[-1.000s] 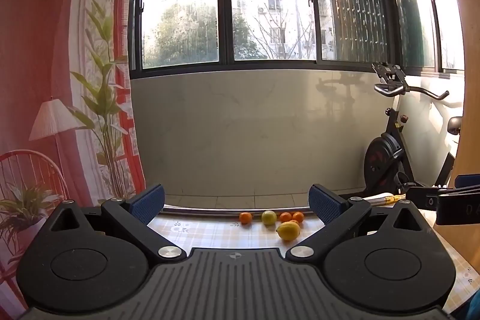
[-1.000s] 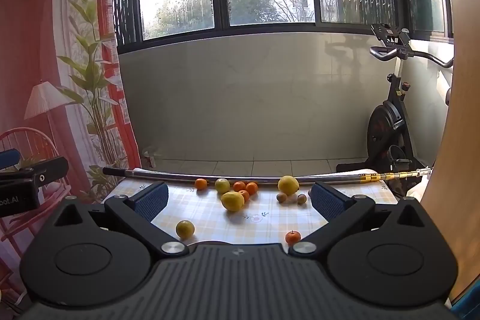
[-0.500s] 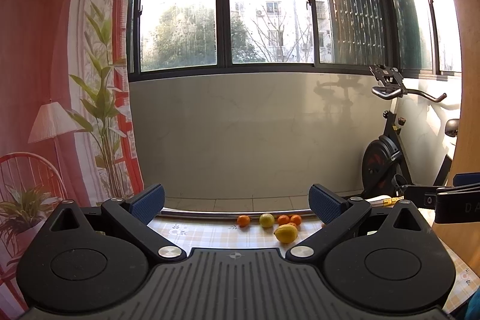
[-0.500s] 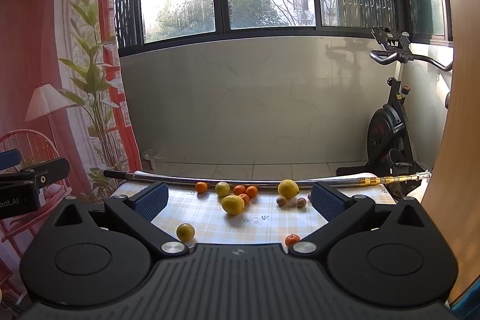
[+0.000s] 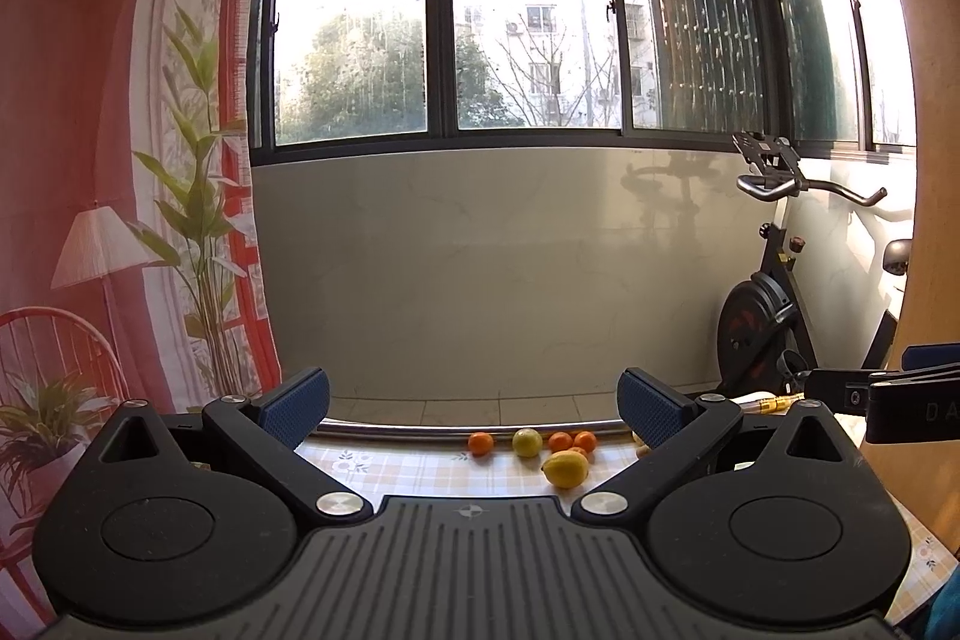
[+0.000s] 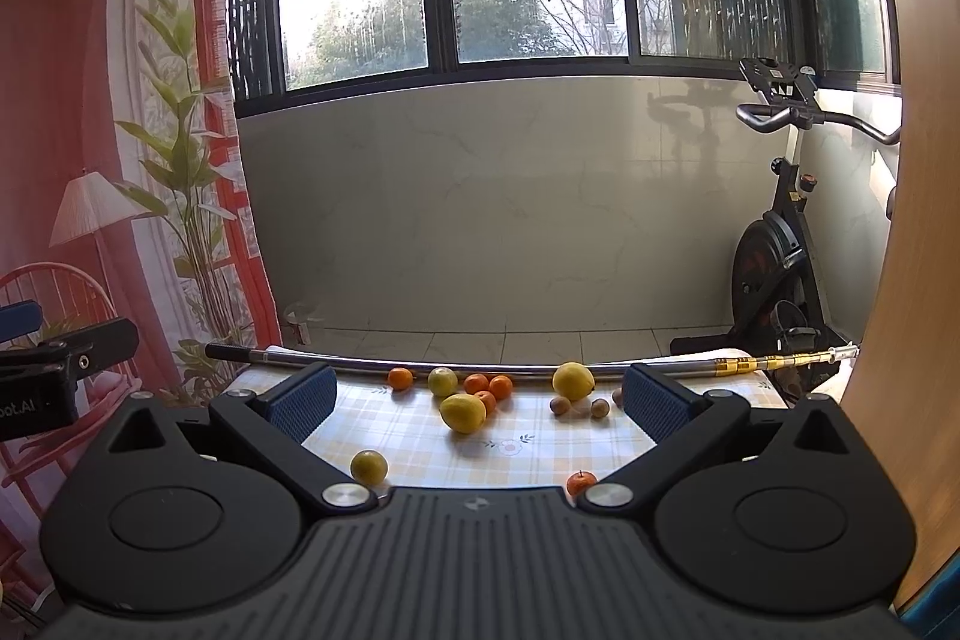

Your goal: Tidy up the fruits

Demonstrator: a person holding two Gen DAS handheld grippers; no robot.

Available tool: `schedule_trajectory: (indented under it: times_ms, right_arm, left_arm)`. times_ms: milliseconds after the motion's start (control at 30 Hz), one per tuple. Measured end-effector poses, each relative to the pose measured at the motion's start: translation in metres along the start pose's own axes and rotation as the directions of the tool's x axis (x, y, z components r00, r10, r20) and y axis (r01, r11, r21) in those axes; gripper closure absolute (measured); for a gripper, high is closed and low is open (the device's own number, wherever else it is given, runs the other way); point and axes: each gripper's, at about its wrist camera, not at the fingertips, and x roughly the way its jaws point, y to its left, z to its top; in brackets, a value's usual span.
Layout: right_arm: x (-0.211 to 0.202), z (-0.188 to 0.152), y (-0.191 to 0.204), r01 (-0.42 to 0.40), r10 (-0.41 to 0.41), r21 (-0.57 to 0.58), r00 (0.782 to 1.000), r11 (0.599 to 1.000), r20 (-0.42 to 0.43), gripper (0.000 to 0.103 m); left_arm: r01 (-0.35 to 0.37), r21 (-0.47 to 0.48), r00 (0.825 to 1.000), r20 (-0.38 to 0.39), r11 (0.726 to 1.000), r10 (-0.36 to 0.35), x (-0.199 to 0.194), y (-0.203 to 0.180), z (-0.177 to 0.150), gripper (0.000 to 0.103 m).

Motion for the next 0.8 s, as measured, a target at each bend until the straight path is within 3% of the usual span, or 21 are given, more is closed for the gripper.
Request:
schedule_trajectory:
  times_ms: [800]
  right_arm:
    - [-0.0005,-0.0018,-0.0008,0.001,-0.001,0.005,1.0,1.0,0.0,0.0]
  left_arm:
    - [0.005,-0.007,1.0,0.001,1.0,-0.005,-0.0007,0.0018,0.0014,0.0]
